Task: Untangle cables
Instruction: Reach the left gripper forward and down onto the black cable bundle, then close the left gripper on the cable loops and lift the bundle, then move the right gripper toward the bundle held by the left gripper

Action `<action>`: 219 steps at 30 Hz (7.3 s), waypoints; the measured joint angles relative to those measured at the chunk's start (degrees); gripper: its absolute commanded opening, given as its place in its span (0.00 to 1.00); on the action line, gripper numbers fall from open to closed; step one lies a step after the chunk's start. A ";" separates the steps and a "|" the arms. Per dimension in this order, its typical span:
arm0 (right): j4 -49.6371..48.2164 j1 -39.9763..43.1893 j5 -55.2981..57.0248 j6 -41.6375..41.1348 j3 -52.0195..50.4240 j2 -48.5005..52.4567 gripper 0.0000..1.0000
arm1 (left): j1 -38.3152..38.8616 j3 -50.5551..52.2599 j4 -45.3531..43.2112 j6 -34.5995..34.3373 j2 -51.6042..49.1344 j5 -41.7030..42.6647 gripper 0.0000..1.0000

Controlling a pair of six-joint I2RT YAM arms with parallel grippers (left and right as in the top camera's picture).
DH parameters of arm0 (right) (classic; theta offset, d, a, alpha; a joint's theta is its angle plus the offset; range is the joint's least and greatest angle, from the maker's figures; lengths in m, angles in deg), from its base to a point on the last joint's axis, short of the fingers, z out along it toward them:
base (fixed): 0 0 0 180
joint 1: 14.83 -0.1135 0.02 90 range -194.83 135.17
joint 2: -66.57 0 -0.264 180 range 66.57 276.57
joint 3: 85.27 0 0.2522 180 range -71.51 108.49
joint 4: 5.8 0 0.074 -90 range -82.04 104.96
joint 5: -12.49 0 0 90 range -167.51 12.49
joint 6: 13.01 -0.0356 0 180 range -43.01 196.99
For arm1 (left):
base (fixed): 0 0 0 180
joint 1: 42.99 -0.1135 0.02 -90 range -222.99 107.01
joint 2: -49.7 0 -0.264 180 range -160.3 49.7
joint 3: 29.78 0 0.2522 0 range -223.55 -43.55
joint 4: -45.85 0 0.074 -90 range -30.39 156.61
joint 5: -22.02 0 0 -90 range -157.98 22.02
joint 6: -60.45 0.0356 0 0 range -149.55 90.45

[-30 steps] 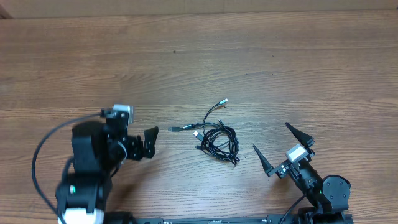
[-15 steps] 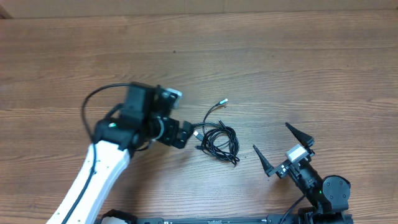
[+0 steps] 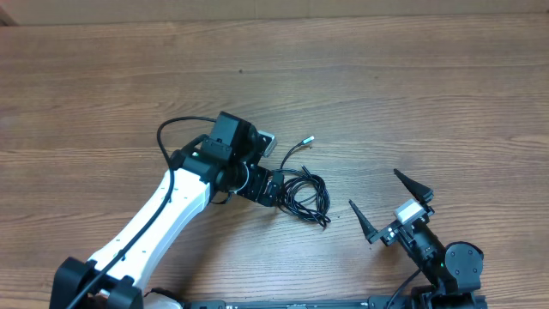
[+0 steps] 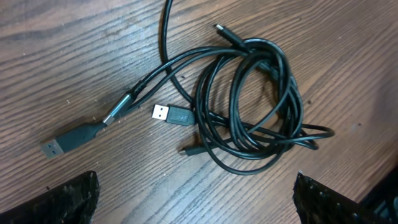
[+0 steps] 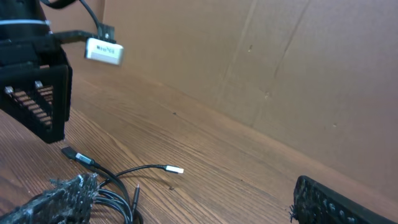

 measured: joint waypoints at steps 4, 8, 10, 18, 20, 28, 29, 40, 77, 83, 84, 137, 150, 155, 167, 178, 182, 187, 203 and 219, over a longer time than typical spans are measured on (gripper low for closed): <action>-0.02 0.00 -0.02 0.00 0.00 0.00 1.00 | 0.17 -0.02 -3.58 -0.39 -2.05 0.26 0.99; 0.04 0.00 -0.02 0.04 0.00 0.00 1.00 | 0.85 -0.15 -5.84 -2.05 -4.13 1.33 1.00; 0.00 0.00 0.00 0.04 0.00 0.00 1.00 | 1.99 -0.15 -6.01 -3.02 -5.33 1.46 1.00; 0.00 0.00 -0.02 0.02 0.00 0.00 1.00 | 6.86 -0.17 -8.52 -4.55 -9.79 -0.96 1.00; 0.00 0.00 -0.02 0.02 0.00 0.00 1.00 | 7.82 -0.17 -9.03 -5.55 -10.78 -2.54 1.00; 0.00 0.00 0.00 0.00 0.00 0.00 1.00 | 8.48 -0.20 -10.84 -8.07 -13.16 -5.68 1.00; 0.00 0.00 0.00 0.02 0.00 0.00 1.00 | 8.48 -0.20 -10.88 -8.17 -13.29 -5.86 1.00; 0.00 0.00 -0.02 0.02 0.00 0.00 1.00 | 12.31 -0.22 -11.56 -8.81 -14.05 -10.19 1.00; 0.00 0.00 -0.02 0.02 0.00 0.00 1.00 | 14.95 -0.55 -13.75 -9.20 -16.48 -15.74 0.67; 0.00 0.00 -0.02 0.02 0.00 0.00 1.00 | 14.95 -0.55 -14.56 -9.16 -16.70 -16.17 0.28; 0.00 0.00 -0.02 0.00 0.00 0.00 1.00 | 14.97 -0.55 -14.56 -9.14 -16.76 -16.15 0.23; -0.02 0.00 -0.02 0.04 0.00 0.00 1.00 | 14.95 -21.77 8.87 -20.15 -5.03 -23.19 0.04; 0.00 0.00 -0.02 0.02 0.00 0.00 1.00 | 14.53 -26.56 13.94 -38.97 -4.74 -29.55 0.04; 0.02 0.00 -0.02 0.00 0.00 0.00 1.00 | 14.43 -26.58 14.10 -43.63 -4.74 -29.92 0.04; 0.00 -0.02 -0.04 0.00 0.00 0.00 1.00 | 12.17 -26.58 18.40 -54.18 -1.99 -30.01 0.04; 0.00 0.00 -0.02 0.00 0.00 0.00 1.00 | 12.15 -26.58 19.39 -52.35 -1.38 -29.83 0.04; -3.15 0.00 -0.09 -0.79 0.00 0.00 1.00 | 12.15 -26.58 19.37 -46.62 -1.38 -29.83 0.04; -11.06 0.00 -0.26 -10.10 0.00 0.00 1.00 | 12.15 -26.58 18.99 -36.15 -1.38 -29.81 0.04; 7.30 0.00 -3.02 -31.91 10.27 1.68 1.00 | 12.15 -26.58 18.97 -6.82 -1.38 -29.83 0.04; 17.16 0.00 -19.69 -27.26 27.91 26.67 1.00 | 12.02 -26.58 18.01 -11.39 -1.38 -25.83 0.04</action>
